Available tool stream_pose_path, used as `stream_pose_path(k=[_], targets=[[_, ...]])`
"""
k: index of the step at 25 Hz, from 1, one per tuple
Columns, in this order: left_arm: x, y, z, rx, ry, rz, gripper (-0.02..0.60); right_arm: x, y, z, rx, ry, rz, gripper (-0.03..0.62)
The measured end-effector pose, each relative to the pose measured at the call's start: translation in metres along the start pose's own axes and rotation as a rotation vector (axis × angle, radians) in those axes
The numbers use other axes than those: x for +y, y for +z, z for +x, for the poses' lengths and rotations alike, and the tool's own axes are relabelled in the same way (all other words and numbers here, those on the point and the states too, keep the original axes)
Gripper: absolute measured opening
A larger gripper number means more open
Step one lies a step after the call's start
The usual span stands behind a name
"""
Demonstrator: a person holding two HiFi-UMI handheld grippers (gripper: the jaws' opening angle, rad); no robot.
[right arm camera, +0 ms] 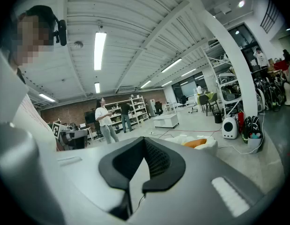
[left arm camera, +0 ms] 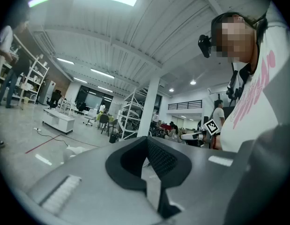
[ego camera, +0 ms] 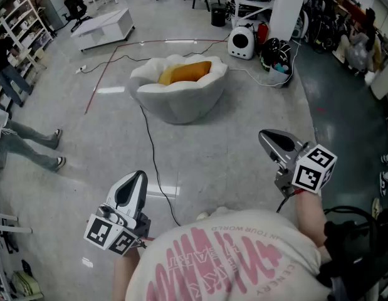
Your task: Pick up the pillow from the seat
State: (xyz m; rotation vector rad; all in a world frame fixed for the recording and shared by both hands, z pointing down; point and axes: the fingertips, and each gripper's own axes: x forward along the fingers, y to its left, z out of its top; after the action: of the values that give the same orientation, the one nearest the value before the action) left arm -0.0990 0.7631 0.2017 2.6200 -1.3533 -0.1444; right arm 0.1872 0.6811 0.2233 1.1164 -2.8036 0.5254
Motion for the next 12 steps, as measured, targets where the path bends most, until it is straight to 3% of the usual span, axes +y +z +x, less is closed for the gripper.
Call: stream_pose_path(k=[12], targets=[[0.008, -0.001, 0.003, -0.003, 0.006, 0.033, 0.015, -0.004, 0.002, 0.014, 0.002, 0.01, -0.003, 0.005]])
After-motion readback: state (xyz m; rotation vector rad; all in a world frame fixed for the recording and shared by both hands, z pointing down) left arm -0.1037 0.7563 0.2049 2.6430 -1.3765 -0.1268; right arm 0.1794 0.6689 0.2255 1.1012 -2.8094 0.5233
